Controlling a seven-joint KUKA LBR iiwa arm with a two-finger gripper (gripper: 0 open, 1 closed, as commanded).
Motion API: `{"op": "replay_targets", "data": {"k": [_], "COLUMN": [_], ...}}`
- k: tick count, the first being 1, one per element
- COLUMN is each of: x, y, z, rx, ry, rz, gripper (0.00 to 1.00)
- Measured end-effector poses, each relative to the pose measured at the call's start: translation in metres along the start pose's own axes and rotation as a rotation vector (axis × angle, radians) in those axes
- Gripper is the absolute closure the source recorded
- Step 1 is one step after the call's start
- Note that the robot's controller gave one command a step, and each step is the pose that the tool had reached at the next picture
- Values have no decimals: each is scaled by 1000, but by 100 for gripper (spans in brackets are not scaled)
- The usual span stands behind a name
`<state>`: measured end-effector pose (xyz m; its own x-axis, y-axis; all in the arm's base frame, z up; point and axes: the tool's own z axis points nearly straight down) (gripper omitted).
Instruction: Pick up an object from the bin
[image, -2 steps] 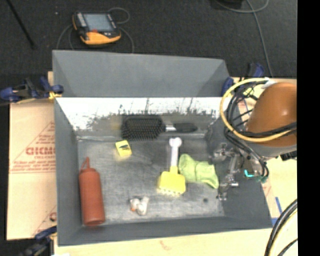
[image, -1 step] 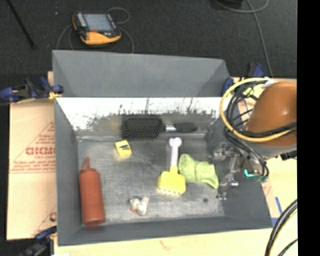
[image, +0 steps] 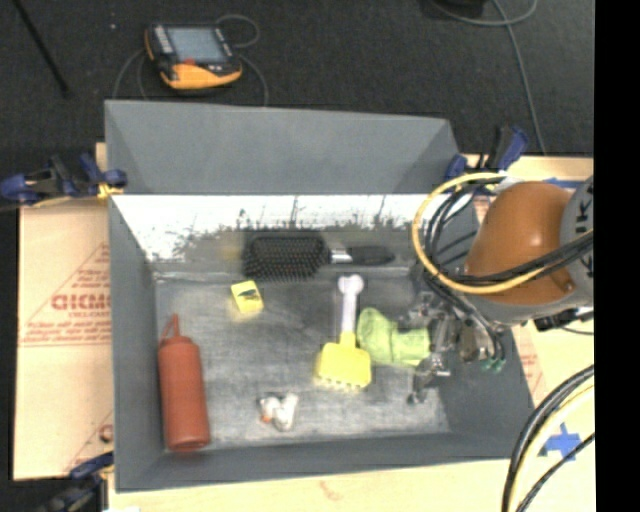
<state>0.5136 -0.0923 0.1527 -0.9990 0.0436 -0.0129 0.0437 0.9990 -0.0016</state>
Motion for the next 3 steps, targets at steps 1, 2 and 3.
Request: {"op": "replay_targets", "data": {"k": [1, 2, 3], "x": [-1, 22, 22], "y": [15, 23, 23], "z": [56, 80, 80], "rx": [-1, -1, -1], "ry": [6, 9, 9], "rz": [-74, 59, 58], "gripper": [0, 100, 100]}}
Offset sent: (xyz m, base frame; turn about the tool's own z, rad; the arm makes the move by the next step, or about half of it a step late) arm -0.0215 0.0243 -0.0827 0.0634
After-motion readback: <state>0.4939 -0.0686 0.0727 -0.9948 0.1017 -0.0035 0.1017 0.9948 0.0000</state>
